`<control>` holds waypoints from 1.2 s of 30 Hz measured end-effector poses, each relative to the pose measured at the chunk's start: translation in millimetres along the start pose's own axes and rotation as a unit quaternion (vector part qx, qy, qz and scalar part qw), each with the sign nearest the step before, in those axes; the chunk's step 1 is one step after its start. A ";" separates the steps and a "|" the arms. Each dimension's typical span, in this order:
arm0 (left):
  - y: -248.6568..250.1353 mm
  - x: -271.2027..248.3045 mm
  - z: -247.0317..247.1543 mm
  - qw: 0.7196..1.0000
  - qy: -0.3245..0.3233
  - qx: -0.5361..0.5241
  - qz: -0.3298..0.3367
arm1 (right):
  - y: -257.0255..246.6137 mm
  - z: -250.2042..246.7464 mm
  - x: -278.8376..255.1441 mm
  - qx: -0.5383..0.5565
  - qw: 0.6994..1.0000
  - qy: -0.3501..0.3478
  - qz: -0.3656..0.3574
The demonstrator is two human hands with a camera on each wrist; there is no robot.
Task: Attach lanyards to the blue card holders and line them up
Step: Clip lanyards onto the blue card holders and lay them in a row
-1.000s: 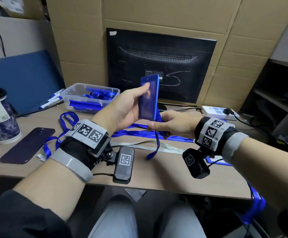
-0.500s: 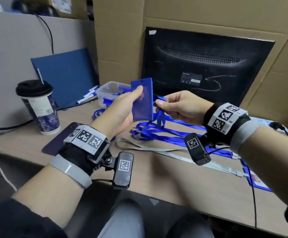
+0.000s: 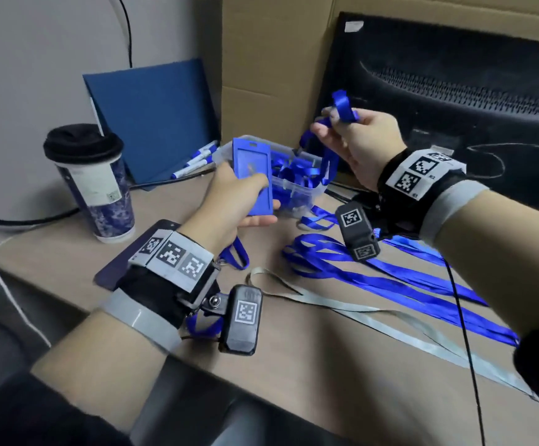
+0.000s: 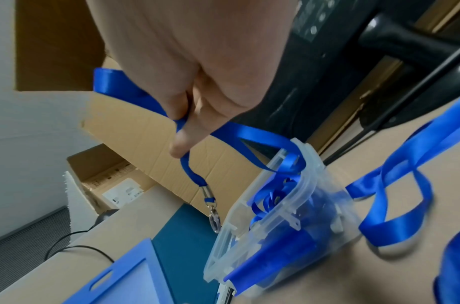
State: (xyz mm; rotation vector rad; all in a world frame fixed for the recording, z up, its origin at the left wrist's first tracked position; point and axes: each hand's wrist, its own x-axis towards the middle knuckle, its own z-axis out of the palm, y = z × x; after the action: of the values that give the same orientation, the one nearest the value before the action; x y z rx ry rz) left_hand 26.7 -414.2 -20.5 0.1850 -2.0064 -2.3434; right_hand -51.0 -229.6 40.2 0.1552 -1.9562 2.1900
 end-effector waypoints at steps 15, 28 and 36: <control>-20.1 38.5 -18.4 0.999 0.039 0.000 -0.035 | 77.6 22.5 64.3 -0.003 0.979 -0.028 0.201; -1.1 8.8 -40.8 0.996 0.074 0.026 -0.046 | 40.3 21.9 0.4 -0.094 0.979 -0.110 0.143; -14.4 -13.9 -62.9 0.980 0.104 0.107 -0.129 | 74.3 62.5 -73.3 -0.381 0.839 -0.323 0.215</control>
State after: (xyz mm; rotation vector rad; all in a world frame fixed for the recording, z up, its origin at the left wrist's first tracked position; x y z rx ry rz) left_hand 48.8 -472.0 -43.4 0.7099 -2.2381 -2.1212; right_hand 0.8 -305.0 -40.0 0.3950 -3.3738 1.4338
